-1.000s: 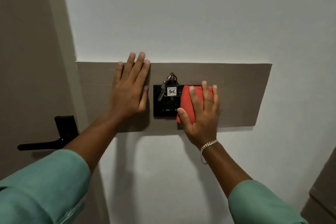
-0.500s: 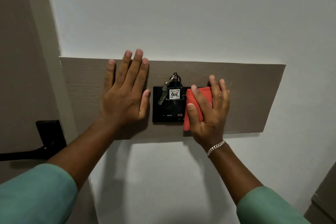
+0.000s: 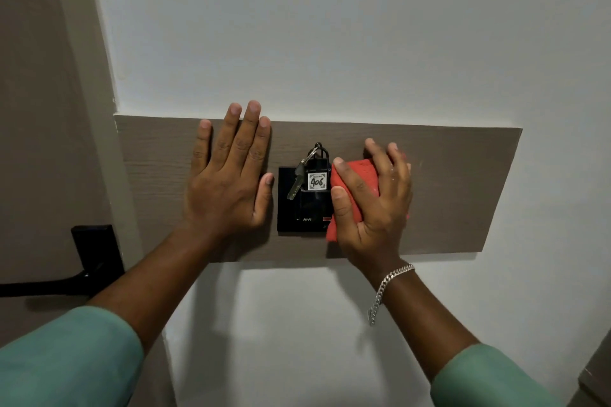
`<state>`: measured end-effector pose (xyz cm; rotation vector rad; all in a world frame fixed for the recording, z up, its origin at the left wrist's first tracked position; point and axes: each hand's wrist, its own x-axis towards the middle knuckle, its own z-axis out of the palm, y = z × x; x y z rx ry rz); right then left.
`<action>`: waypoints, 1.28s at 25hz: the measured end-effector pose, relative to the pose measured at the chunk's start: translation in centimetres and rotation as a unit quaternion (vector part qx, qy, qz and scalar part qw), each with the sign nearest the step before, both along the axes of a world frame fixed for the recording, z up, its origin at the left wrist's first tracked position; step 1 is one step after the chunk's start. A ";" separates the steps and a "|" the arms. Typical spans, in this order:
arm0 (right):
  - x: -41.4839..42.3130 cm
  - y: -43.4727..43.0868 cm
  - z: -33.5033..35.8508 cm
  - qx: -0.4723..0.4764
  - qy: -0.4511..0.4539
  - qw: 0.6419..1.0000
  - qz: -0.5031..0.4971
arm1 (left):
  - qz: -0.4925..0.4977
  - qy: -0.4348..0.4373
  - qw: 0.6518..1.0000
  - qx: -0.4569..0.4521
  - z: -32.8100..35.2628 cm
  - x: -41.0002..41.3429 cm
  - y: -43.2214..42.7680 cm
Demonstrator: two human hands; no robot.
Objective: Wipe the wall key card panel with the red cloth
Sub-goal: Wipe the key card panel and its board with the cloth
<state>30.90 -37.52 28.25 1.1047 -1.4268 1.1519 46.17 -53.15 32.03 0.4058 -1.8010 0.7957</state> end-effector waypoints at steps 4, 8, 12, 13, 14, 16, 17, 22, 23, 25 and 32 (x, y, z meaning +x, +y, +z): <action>-3.3 2.5 1.1 0.063 0.112 0.992 0.018 | 0.006 -0.002 1.000 0.002 0.1 0.1 -0.1; -0.7 0.5 0.1 -0.014 -0.029 0.999 0.003 | 0.003 0.003 1.000 -0.004 0.1 0.0 0.0; -2.0 1.5 0.6 0.037 0.076 0.996 0.024 | 0.002 0.004 1.000 -0.007 0.1 0.1 -0.2; -2.7 1.9 0.7 0.042 0.091 0.995 0.026 | 0.001 0.003 1.000 -0.006 0.1 0.1 -0.2; -2.8 1.9 0.6 0.032 0.077 0.996 0.026 | -0.001 0.003 1.000 -0.006 0.1 0.1 -0.1; -1.5 0.8 0.1 -0.014 -0.005 1.000 0.010 | -0.004 0.002 1.000 -0.004 0.1 0.1 0.0; -0.5 0.1 -0.1 -0.029 -0.035 0.999 0.005 | -0.004 0.002 1.000 -0.003 0.1 0.1 0.0; -2.5 1.6 0.1 0.042 0.089 0.995 0.008 | -0.003 -0.002 1.000 0.002 0.2 0.1 -0.1; -2.9 1.8 -0.3 0.027 0.070 0.997 -0.002 | -0.001 -0.002 1.000 0.001 0.1 0.1 -0.1; -1.7 0.6 -1.3 -0.059 -0.061 0.996 -0.023 | 0.000 -0.001 1.000 -0.002 0.1 0.1 -0.1; 0.3 -0.3 -4.6 -0.049 -0.089 0.994 -0.043 | -0.003 -0.002 1.000 0.002 0.0 0.1 -0.2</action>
